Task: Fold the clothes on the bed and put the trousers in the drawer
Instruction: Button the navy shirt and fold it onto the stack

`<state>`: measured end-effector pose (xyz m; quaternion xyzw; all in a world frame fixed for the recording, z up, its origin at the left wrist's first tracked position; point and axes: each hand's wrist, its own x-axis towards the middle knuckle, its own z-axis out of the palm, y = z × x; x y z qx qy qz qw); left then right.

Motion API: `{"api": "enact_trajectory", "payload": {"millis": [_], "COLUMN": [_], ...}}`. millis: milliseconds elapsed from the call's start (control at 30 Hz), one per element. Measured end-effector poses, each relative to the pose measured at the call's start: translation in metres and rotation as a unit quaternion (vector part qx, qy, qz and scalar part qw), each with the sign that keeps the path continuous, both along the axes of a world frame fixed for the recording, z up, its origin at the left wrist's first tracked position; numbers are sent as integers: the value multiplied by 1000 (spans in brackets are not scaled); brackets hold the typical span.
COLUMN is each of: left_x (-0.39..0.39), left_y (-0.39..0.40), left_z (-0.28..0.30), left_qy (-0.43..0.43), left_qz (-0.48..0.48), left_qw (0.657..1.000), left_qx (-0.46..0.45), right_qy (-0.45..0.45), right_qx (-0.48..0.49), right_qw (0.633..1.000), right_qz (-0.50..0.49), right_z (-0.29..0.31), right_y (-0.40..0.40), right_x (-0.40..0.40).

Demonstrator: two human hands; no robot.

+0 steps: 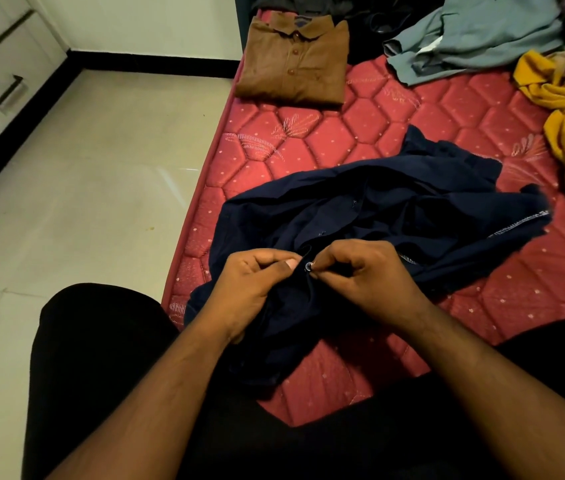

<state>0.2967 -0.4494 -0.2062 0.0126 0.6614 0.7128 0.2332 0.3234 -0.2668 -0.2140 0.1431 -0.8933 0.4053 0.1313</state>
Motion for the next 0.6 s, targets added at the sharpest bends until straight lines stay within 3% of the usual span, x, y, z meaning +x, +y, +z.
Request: {"api": "enact_trajectory", "payload": {"millis": [267,600], "left_x": [-3,-4], "left_y": [-1,-5], "left_z": [-4,-7], "left_qy": [-35,-9], "left_qz": [-4,-31], "left_qw": [999,999], "left_qx": [24,25], "right_qy": [4,8], "right_qx": [-1,25], "right_qw": [1000,999], "right_qz": [11,32], "right_z": [1,-1], "right_y": [-1,-1], "right_x": [3,3]}}
